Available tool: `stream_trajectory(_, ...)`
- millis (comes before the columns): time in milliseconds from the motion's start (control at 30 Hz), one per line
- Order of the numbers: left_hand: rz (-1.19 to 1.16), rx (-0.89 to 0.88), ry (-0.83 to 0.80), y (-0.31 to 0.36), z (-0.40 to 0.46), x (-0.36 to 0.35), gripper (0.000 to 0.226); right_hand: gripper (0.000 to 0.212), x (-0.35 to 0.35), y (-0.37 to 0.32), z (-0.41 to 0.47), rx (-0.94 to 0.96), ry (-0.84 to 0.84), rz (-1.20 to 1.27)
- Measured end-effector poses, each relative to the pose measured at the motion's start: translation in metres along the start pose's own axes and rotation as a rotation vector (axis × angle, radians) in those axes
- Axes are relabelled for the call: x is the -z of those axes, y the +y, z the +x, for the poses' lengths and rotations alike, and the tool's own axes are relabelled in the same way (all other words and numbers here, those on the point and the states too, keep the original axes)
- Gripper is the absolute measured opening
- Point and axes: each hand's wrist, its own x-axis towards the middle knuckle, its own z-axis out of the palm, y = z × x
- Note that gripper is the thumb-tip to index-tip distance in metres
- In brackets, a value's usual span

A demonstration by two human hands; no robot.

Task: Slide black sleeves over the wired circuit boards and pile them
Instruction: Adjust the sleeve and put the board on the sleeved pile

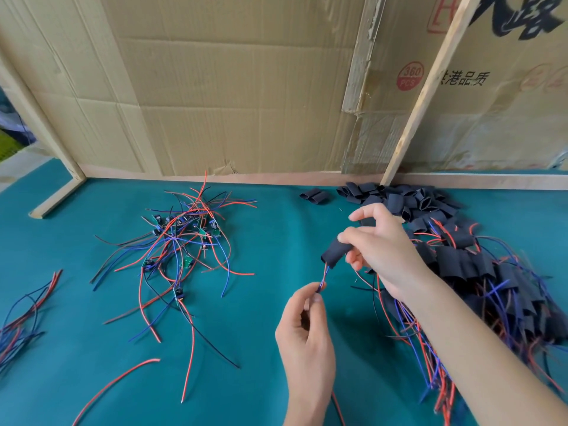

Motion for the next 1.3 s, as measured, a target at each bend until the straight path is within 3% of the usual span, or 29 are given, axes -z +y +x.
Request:
stream_trajectory(133, 0.064, -0.028, 0.032, 0.0, -0.001, 0.001, 0.02, 0.052, -0.004, 0.011, -0.013, -0.013, -0.035, 0.041)
stream_trajectory(333, 0.074, -0.02, 0.007, -0.004, -0.001, 0.004, 0.028, 0.077, -0.024, 0.034, -0.034, -0.152, 0.008, 0.423)
stream_trajectory(433, 0.042, 0.016, 0.014, -0.001, -0.002, 0.003, 0.026, 0.065, -0.034, 0.042, -0.045, -0.137, -0.024, 0.406)
stream_trajectory(600, -0.001, 0.083, 0.035, 0.0, -0.003, 0.005, 0.029, 0.033, -0.043, 0.057, -0.054, -0.003, -0.042, 0.114)
stream_trajectory(700, -0.011, 0.086, 0.008, 0.001, -0.003, 0.004, 0.032, 0.021, -0.041, 0.062, -0.055, -0.024, -0.072, 0.231)
stream_trajectory(933, 0.095, 0.054, -0.134, 0.001, -0.004, 0.002, 0.041, 0.017, -0.017, 0.068, -0.045, -0.019, -0.045, 0.405)
stream_trajectory(1100, 0.133, 0.019, -0.21, 0.002, -0.007, -0.002, 0.016, 0.016, -0.003, 0.065, -0.04, 0.007, 0.037, 0.644)
stream_trajectory(1300, 0.058, 0.055, -0.184, -0.003, -0.005, -0.002, 0.03, 0.01, 0.0, 0.069, -0.04, 0.027, 0.047, 0.453)
